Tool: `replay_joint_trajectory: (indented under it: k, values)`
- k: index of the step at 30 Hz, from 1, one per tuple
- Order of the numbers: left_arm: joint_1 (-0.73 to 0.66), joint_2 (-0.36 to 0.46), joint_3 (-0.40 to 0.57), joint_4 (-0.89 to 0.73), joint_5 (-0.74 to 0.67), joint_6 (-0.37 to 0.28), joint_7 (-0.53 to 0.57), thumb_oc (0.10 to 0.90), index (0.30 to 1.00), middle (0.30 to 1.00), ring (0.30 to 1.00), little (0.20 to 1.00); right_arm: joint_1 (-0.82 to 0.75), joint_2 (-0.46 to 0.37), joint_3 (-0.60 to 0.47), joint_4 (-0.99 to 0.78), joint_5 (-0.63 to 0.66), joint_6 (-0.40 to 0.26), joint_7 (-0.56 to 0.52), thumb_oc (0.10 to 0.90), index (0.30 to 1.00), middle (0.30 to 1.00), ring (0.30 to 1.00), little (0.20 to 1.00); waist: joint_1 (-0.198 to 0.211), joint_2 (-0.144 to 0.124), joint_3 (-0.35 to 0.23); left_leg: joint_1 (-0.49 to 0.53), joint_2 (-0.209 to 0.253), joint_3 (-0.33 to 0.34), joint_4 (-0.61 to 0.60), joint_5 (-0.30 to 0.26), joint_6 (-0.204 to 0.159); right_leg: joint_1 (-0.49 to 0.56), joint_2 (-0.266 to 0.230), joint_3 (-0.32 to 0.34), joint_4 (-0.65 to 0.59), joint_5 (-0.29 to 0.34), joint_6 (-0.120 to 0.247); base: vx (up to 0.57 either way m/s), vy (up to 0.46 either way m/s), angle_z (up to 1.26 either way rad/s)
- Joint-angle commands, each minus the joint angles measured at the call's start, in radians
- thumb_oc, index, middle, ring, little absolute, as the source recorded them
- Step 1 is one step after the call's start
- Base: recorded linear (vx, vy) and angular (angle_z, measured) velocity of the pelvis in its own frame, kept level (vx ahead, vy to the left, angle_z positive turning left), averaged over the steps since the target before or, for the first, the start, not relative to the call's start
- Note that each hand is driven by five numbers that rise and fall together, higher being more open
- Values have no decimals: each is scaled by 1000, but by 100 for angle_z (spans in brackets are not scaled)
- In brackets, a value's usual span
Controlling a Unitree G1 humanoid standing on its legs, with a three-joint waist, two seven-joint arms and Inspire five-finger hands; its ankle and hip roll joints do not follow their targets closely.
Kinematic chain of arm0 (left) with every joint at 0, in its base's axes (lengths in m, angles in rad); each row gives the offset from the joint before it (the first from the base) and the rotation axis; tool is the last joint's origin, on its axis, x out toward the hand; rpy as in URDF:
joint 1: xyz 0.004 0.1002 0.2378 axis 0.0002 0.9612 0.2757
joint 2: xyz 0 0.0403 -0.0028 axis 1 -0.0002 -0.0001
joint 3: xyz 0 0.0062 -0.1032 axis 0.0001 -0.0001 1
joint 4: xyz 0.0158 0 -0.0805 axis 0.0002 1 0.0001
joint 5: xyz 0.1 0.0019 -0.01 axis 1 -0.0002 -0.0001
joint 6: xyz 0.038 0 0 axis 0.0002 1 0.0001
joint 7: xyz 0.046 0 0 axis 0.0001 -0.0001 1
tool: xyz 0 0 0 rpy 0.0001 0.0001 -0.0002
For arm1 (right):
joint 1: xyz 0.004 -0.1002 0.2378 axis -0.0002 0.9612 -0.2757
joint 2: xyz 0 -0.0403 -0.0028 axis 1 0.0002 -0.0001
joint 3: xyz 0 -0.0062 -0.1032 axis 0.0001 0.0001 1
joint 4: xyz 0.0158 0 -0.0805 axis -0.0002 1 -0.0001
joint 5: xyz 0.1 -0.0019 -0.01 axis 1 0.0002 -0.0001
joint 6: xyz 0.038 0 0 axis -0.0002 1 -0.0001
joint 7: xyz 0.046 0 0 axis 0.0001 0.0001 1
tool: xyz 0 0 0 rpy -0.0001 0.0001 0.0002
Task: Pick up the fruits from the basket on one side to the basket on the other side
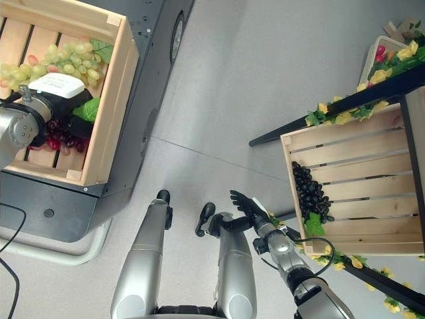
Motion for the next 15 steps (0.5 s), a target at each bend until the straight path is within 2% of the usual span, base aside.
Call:
replay_joint_trajectory:
  k: [1,4,7,10,11,12,13,15]
  values:
    - [-20,56,70,-86,10,6,100,400,300,300,300,300,37,-86,-46,-32,47,-70,-17,800,900,900,900,900,28,59,-9,161,-38,59,-193,42,60,125,0,-7,-87,117,-8,0,0,0]
    - [13,75,112,-93,-31,22,141,400,300,300,300,300,49,-86,-57,-41,38,-67,-24,800,900,900,900,900,32,67,-9,190,-42,60,-202,41,59,150,-6,-7,-92,116,-6,20,-24,-6]
    - [103,85,232,-62,-148,12,233,400,300,300,300,300,68,-83,-68,-50,22,-54,-35,800,900,900,900,900,41,76,-9,245,-48,60,-228,46,57,199,-12,-8,-111,114,-5,41,-35,-4]
    - [236,56,420,-10,-252,-40,316,400,300,300,300,300,88,-69,-77,-63,15,-51,-49,800,900,900,900,900,51,80,-9,280,-54,53,-247,51,59,231,-15,-13,-124,115,-5,26,-53,3]
    - [294,37,502,18,-279,-76,337,400,300,300,300,300,96,-64,-80,-76,12,-44,-54,800,900,900,900,900,53,81,-9,293,-56,49,-256,53,59,242,-15,-14,-130,116,-5,9,-43,2]
    - [310,30,524,27,-287,-87,343,400,300,300,300,300,98,-61,-81,-80,12,-42,-56,800,900,900,900,900,54,81,-9,297,-57,48,-258,53,59,245,-15,-14,-132,116,-6,24,-56,1]
    - [383,-5,634,59,-332,-135,366,400,300,300,300,300,112,-48,-83,-100,5,-35,-61,800,900,900,900,900,59,79,-9,328,-59,45,-278,57,58,275,-14,-15,-150,116,-6,29,-45,-1]
    - [440,-48,739,98,-404,-180,378,400,300,300,300,300,124,-30,-80,-124,-9,-25,-70,800,900,900,900,900,62,78,-9,371,-60,42,-310,64,57,312,-12,-16,-176,118,-6,43,-43,-3]
